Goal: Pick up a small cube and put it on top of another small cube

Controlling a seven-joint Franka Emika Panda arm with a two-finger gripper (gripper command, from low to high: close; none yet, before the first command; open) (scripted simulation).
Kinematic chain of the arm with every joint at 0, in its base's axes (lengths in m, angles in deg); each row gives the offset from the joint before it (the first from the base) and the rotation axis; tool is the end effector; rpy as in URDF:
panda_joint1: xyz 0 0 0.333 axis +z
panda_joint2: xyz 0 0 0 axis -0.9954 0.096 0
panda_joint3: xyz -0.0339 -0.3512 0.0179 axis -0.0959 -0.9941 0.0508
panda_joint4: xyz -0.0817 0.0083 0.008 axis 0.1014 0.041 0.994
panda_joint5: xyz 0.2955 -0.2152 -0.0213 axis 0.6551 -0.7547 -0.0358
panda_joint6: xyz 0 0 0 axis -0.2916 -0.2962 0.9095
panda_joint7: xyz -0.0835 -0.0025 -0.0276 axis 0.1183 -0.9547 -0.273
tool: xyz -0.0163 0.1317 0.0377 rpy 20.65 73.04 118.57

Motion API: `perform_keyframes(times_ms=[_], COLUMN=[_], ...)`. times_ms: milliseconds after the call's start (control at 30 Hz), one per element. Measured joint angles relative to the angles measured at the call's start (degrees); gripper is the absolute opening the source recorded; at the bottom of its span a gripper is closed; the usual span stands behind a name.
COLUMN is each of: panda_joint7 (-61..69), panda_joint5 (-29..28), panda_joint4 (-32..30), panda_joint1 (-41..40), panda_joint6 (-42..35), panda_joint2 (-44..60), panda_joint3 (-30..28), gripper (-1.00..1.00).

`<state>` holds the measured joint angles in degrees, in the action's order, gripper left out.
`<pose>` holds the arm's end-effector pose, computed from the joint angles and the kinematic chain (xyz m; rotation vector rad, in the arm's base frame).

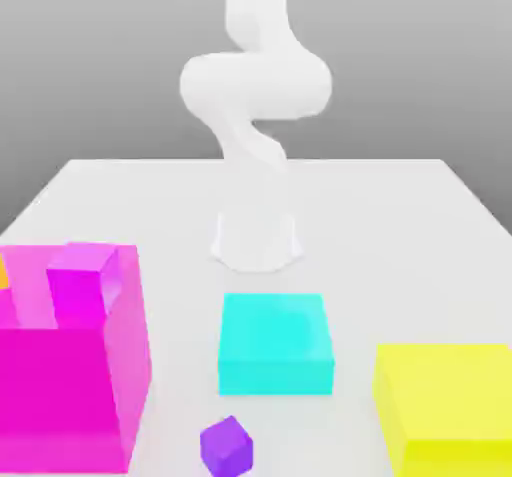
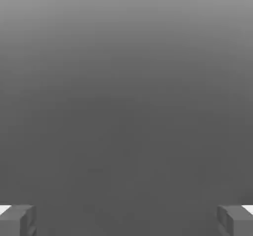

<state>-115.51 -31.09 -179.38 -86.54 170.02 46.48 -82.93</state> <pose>0.3498 0.0001 0.6804 -2.4392 1.1612 -0.9531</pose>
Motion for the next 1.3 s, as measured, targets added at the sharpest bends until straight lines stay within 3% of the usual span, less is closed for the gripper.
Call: perform_keyframes(times_ms=[500, 700, 867, 1033, 1067, 1300], panda_joint7=[-30.46, -41.83, -48.80, -51.57, -51.80, -51.84], panda_joint5=[-5.71, -7.06, -5.00, -6.62, -6.91, -6.91], panda_joint4=[-5.26, -7.37, -9.09, -7.53, -7.26, -7.28], panda_joint1=[-10.07, -11.37, -10.62, -8.58, -8.23, -8.25], panda_joint6=[12.69, 17.76, 22.25, 29.87, 30.87, 30.94], panda_joint2=[31.54, 43.92, 53.94, 64.32, 65.64, 65.59], panda_joint3=[7.19, 7.15, 6.23, 3.70, 3.28, 3.30], gripper=[0.00, 0.00, 0.00, 0.00, -1.00, -1.00])
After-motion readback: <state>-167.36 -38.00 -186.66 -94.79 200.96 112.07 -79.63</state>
